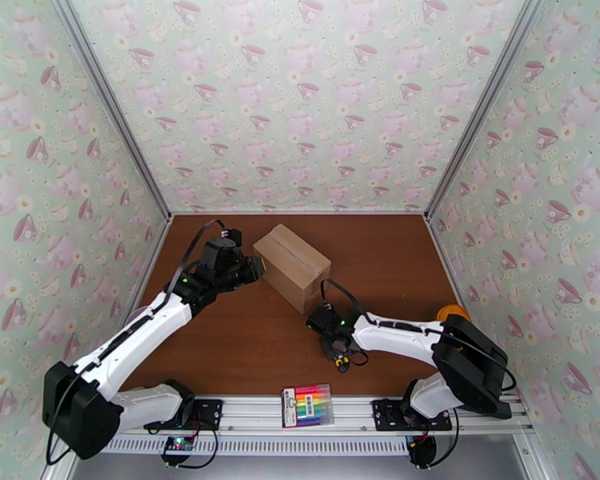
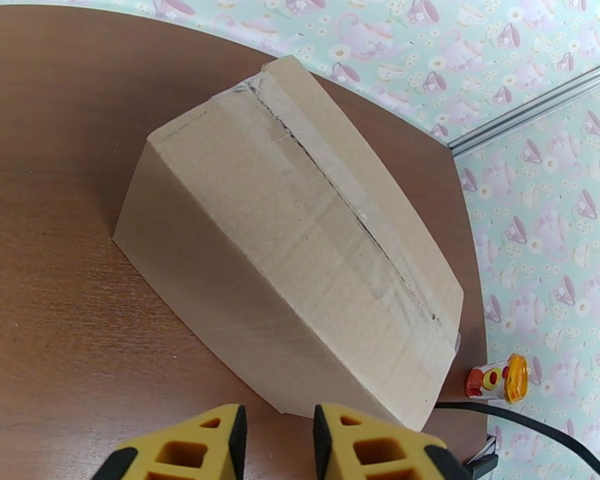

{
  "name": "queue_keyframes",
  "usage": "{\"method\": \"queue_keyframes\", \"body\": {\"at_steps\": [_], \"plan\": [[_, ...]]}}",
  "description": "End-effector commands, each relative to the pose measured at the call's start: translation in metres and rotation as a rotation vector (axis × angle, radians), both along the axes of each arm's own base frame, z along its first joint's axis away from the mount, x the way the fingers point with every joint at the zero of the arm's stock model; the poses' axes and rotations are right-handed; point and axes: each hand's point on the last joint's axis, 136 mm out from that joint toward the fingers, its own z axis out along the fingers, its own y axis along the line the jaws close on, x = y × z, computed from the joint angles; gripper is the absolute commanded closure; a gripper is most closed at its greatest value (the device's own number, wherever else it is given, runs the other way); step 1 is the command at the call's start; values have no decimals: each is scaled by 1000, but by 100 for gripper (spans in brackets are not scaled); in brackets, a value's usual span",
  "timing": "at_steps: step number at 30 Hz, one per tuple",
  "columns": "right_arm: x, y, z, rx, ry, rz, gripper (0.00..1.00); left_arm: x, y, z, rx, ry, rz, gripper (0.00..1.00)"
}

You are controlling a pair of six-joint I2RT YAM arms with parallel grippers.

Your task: Unpack the express box

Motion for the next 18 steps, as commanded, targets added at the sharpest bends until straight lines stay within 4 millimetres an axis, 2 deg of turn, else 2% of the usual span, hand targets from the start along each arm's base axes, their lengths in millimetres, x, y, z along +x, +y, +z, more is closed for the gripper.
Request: {"method": "queue_keyframes", "body": {"at_steps": [1,6,9,13,18], "plan": [[7,-10,12,-19,-68,-32,74,-11,-1,-13,1,23,-21,68],[15,-10,53,33,-147,-25,78,-25,-11,-20,1,52,-83,68],[19,-11,83,64,-203,-21,80,-37,-23,-19,-15,53,-137,64],[25,-5,120,129,-273,3,81,-53,-47,-12,-80,41,-205,54],[32,4,159,200,-347,29,80,-63,-81,-2,-199,32,-267,47]]}}
